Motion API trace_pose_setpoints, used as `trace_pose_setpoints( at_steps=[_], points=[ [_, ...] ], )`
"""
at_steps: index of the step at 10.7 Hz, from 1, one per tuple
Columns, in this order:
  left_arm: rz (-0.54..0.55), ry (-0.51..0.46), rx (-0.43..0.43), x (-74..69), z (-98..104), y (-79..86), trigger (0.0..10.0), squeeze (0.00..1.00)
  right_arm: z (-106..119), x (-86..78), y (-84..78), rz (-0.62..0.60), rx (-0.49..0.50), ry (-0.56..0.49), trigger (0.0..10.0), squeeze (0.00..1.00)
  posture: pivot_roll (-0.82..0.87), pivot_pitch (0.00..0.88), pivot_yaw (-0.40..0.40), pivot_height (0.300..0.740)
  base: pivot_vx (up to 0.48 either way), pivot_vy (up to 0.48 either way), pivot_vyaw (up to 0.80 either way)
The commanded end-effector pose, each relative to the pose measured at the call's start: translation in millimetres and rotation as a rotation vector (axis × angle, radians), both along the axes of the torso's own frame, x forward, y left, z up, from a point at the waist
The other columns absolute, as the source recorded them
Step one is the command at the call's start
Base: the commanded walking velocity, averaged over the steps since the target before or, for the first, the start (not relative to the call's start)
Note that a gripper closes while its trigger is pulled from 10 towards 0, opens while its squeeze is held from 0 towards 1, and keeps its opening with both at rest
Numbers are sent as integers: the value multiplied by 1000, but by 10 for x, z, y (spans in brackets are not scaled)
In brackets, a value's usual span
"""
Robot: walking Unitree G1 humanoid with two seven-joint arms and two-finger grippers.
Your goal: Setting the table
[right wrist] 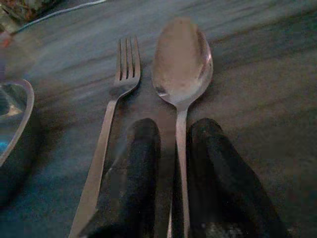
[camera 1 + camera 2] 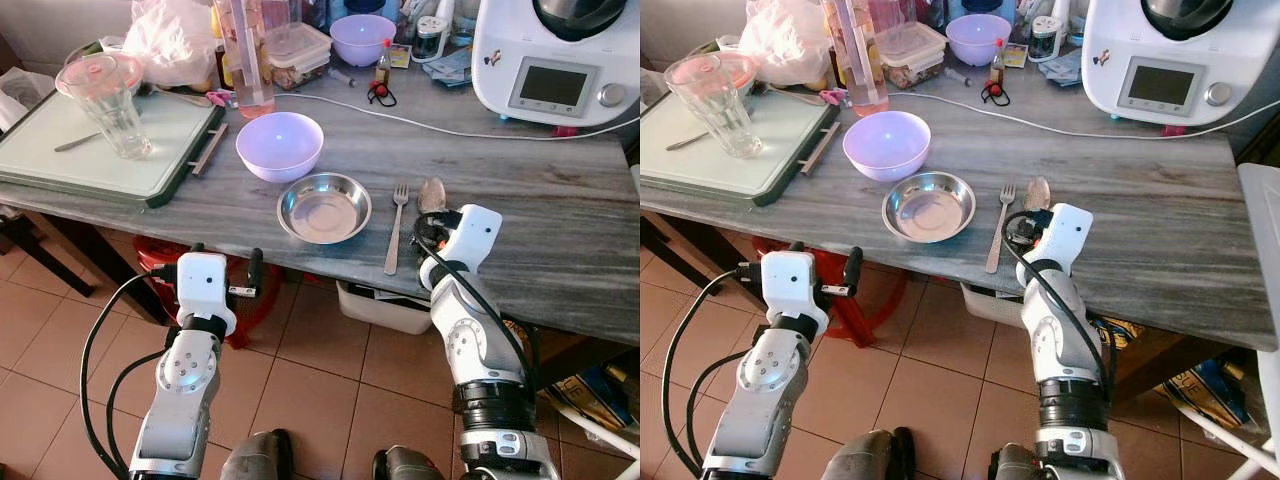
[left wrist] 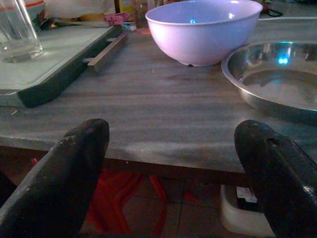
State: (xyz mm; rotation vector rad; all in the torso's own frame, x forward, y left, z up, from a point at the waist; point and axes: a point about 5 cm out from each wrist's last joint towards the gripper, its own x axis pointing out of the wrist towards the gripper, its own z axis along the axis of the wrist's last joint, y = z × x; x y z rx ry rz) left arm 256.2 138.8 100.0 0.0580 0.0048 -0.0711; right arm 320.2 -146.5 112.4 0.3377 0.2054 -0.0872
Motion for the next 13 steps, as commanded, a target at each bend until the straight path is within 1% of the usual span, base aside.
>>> trace_pose_setpoints(
  at_steps=[1,4,5,6,7,9,10,11,12,13],
  points=[
    [4,7,5,-7,-21,9,10000,0,-175,-65,-16,-6,8,82,10000,1000,37,124,60,740,0,0,0],
    [5,5,3,3,-17,6,10000,0,-93,-29,-62,-1,-37,39,10000,996,35,122,60,740,0,0,0],
    [7,4,3,8,-14,10,10000,0,-11,-15,-99,-5,-82,-10,10000,714,36,122,58,740,0,0,0],
    [9,3,4,10,-12,15,10000,0,60,-16,-107,-4,-99,-57,10000,690,35,123,60,740,0,0,0],
    [8,4,4,8,-13,16,10000,0,93,-19,-121,-1,-82,-87,10000,1000,36,124,62,740,0,0,0],
    [6,3,5,0,-10,22,10000,0,162,-31,-169,3,-103,-141,10000,1000,38,127,67,740,0,0,0],
    [6,3,7,-8,-9,33,10000,0,216,-68,-232,-16,-152,-173,10000,1000,37,129,69,740,0,0,0],
    [5,5,8,-14,-7,39,10000,0,251,-107,-345,-54,-260,-187,10000,1000,35,135,73,740,0,0,0],
    [-4,9,7,-24,-12,29,10000,0,205,-109,-419,-82,-310,-128,10000,1000,32,143,80,740,0,0,0],
    [-8,11,7,-36,-11,30,10000,0,176,-109,-460,-101,-319,-91,10000,1000,34,149,83,740,0,0,0]
  ],
)
